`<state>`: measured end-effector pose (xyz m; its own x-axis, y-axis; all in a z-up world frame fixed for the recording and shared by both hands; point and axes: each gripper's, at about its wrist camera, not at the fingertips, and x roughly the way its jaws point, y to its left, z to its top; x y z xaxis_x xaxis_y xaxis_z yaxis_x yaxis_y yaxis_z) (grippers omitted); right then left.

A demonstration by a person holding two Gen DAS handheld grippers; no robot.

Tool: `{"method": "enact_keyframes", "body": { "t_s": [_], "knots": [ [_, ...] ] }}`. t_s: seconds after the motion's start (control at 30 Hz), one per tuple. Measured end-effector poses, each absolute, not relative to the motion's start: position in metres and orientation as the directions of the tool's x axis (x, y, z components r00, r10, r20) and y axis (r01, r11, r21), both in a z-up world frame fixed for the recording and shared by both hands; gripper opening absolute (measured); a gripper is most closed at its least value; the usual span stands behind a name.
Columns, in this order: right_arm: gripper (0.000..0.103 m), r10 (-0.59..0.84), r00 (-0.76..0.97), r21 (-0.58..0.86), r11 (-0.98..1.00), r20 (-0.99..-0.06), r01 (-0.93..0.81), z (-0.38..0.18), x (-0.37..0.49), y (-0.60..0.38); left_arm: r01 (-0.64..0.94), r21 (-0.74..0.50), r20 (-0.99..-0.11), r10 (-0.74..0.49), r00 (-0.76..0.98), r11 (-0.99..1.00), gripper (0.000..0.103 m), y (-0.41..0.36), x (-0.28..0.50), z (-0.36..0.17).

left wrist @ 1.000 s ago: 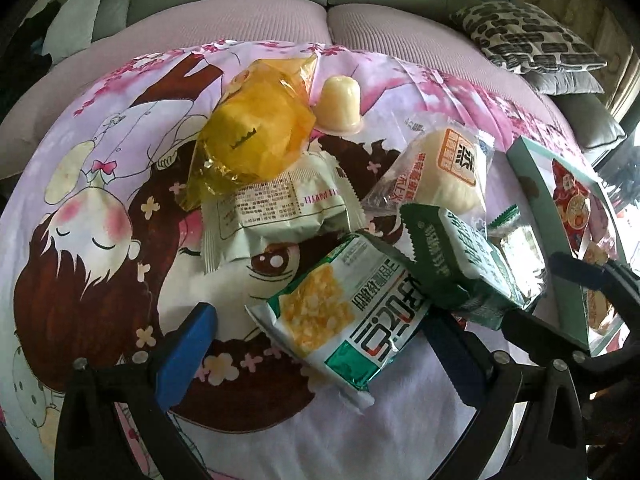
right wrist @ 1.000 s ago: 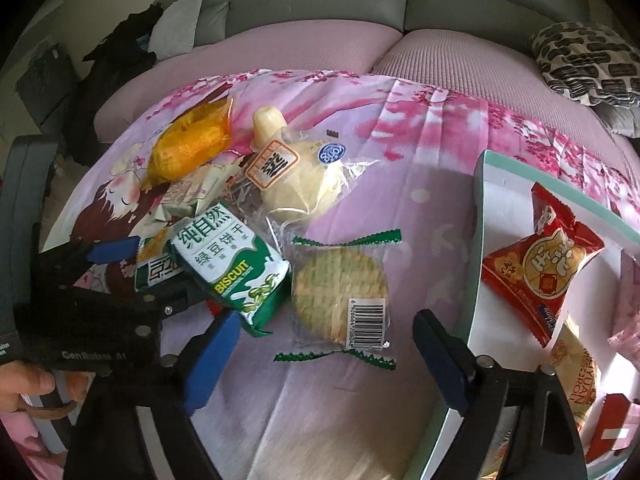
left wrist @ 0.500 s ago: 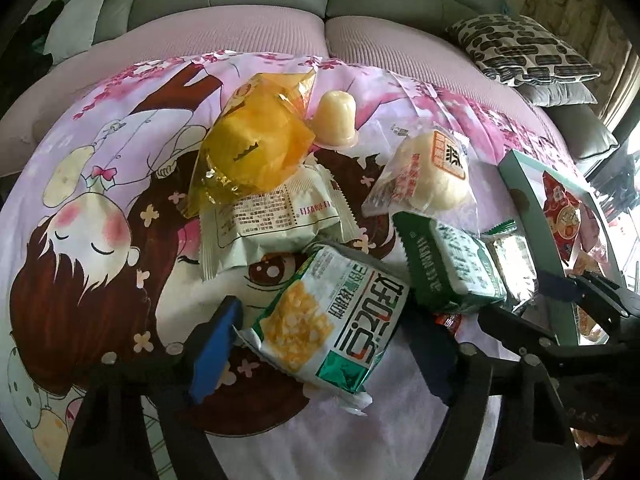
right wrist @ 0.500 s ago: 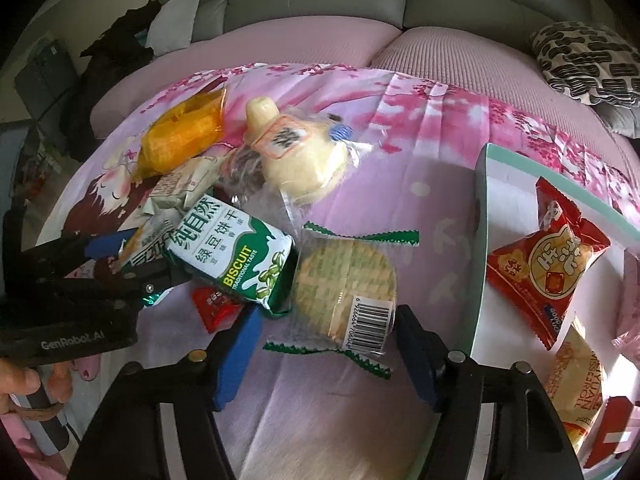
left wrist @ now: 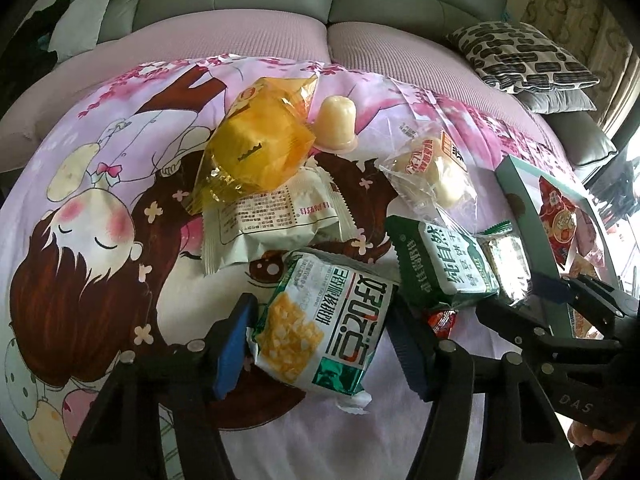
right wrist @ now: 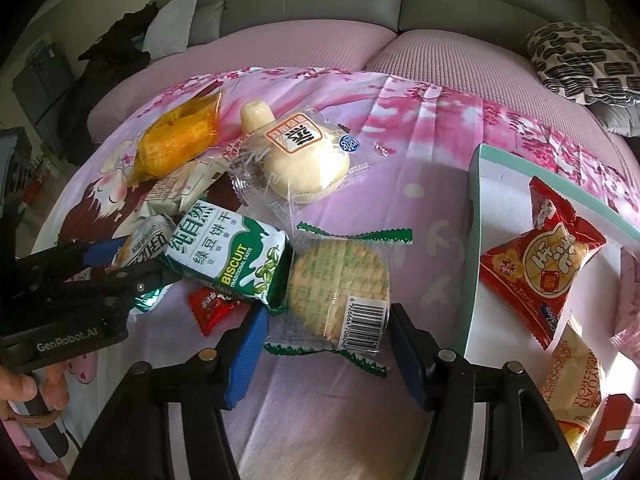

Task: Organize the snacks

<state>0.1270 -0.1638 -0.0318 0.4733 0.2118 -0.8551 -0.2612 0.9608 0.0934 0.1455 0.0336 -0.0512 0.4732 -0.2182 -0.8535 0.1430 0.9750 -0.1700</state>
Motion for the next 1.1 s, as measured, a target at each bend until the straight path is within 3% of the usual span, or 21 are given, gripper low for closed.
{"method": "enact_keyframes", "body": {
  "t_s": [0.37,0.5,0.93,1.1],
  "knots": [
    [0.067,0.234,0.473,0.128,0.961,-0.849,-0.245,-0.028,0.126,-0.168,0.128,-0.180,-0.853,-0.220,0.474,0.975,0.067,0.037,0.145,-0.052],
    [0.075,0.256,0.482,0.156,0.959,-0.838,-0.237,-0.024,0.126,-0.173,0.122,-0.184,-0.852,-0.220,0.476,0.975,0.067,0.038,0.145,-0.052],
    [0.072,0.231,0.525,0.153,0.970,-0.819,-0.188,-0.019,0.132,-0.177,0.117,-0.188,-0.851,-0.221,0.476,0.975,0.067,0.039,0.145,-0.052],
    [0.066,0.208,0.512,0.126,0.974,-0.833,-0.190,-0.025,0.135,-0.173,0.116,-0.193,-0.850,-0.225,0.477,0.974,0.067,0.040,0.145,-0.052]
  ]
}}
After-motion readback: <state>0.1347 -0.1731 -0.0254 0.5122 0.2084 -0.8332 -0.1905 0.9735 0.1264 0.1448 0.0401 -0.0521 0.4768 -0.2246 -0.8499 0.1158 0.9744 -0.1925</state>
